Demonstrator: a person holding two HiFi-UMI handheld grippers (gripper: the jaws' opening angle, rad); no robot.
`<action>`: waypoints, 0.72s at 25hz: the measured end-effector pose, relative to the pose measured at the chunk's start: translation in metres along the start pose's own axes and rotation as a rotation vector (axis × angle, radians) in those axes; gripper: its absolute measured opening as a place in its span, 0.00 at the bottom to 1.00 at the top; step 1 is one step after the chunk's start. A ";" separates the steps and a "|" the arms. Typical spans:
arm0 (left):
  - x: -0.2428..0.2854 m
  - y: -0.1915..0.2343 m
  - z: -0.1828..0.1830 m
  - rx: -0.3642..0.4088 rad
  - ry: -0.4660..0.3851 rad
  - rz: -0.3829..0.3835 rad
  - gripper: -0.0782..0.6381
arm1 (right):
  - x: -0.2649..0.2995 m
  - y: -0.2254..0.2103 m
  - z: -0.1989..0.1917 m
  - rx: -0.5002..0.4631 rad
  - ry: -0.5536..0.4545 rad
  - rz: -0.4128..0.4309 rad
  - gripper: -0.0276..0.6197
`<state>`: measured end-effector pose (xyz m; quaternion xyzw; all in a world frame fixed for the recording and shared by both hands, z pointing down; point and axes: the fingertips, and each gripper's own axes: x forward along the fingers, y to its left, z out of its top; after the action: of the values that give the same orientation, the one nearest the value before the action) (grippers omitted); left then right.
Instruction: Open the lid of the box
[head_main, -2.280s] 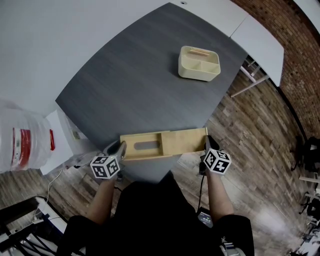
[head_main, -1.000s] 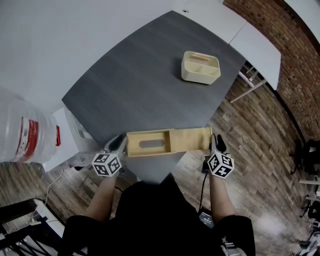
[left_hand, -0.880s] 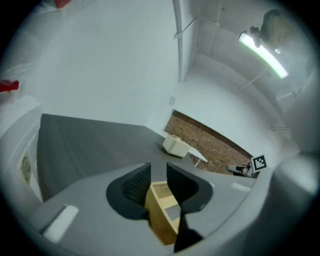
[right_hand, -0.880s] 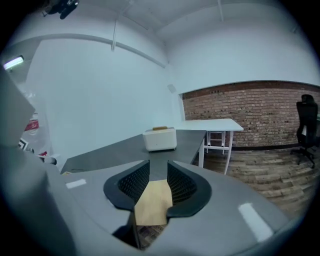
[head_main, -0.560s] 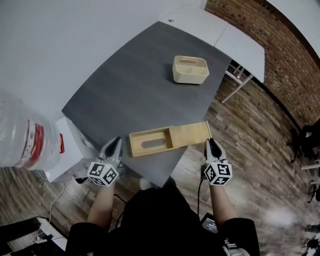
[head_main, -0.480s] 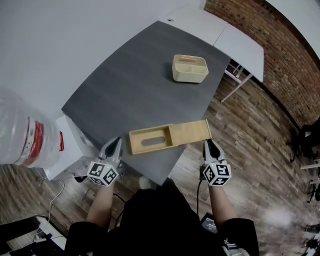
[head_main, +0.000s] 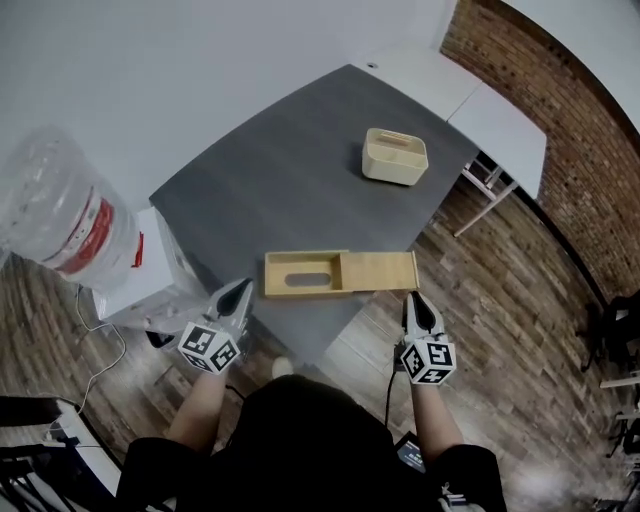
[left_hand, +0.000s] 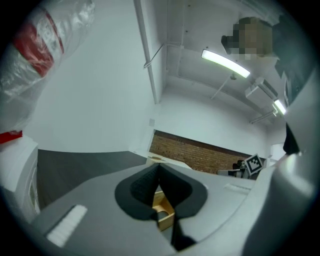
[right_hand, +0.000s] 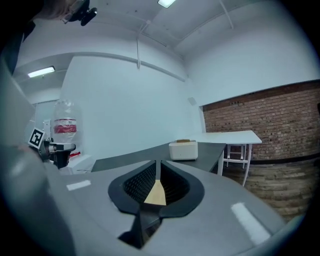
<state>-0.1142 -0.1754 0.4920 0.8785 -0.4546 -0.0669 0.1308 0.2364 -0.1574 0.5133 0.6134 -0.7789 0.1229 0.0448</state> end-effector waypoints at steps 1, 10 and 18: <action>-0.004 -0.003 0.001 -0.002 -0.015 0.019 0.11 | -0.004 0.000 0.003 -0.013 -0.008 0.010 0.09; -0.044 -0.050 0.003 0.028 -0.078 0.103 0.11 | -0.044 -0.017 0.007 -0.057 -0.032 0.084 0.05; -0.087 -0.083 -0.007 0.038 -0.090 0.117 0.11 | -0.064 0.003 -0.004 -0.022 -0.040 0.162 0.05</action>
<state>-0.0978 -0.0578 0.4741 0.8488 -0.5118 -0.0899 0.0974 0.2485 -0.0948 0.5029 0.5502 -0.8280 0.1051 0.0257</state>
